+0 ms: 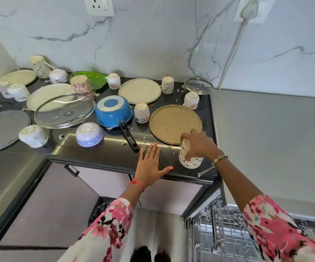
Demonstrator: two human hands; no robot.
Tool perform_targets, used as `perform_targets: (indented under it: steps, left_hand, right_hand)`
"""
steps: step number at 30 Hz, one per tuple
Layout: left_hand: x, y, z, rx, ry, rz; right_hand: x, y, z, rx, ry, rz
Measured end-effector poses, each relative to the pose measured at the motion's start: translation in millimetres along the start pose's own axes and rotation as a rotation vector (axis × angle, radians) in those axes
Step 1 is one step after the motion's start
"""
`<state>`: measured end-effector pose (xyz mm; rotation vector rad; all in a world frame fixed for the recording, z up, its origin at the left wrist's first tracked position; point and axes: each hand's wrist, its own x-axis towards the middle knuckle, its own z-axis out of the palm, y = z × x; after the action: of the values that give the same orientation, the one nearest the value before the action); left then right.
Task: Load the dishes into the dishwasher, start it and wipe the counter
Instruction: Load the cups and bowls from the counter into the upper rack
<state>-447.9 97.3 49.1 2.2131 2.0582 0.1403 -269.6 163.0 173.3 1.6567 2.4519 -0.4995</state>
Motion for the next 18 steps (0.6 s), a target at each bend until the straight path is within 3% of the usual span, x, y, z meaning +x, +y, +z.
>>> perform_targets:
  steps: [10, 18]
  left_hand:
    - [-66.6, 38.8, 11.6, -0.031, -0.023, -0.015]
    - [-235.6, 71.4, 59.7, -0.119, -0.187, -0.015]
  right_hand:
    - [-60.1, -4.8, 29.9, 0.001, 0.154, -0.056]
    - [-198.8, -20.9, 118.8, 0.070, 0.121, -0.021]
